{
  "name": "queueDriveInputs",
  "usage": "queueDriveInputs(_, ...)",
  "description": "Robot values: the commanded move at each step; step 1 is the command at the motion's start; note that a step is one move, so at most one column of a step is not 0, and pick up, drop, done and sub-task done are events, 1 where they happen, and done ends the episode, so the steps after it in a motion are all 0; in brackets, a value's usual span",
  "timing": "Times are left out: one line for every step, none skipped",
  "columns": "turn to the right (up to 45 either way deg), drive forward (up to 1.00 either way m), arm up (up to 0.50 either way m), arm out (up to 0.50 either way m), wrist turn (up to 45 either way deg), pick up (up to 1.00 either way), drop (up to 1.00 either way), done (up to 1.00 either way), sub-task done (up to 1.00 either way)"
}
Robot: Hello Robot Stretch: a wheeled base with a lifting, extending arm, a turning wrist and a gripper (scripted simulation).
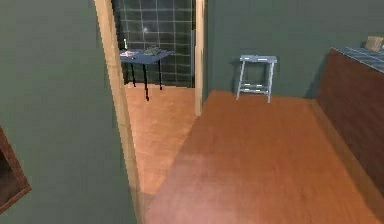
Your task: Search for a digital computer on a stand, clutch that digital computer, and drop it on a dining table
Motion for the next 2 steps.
queueDriveInputs(12.0,0.00,0.00,0.00,0.0,0.00,0.00,0.00,0.00)
queueDriveInputs(0.0,1.00,0.00,0.00,0.0,0.00,0.00,0.00,0.00)
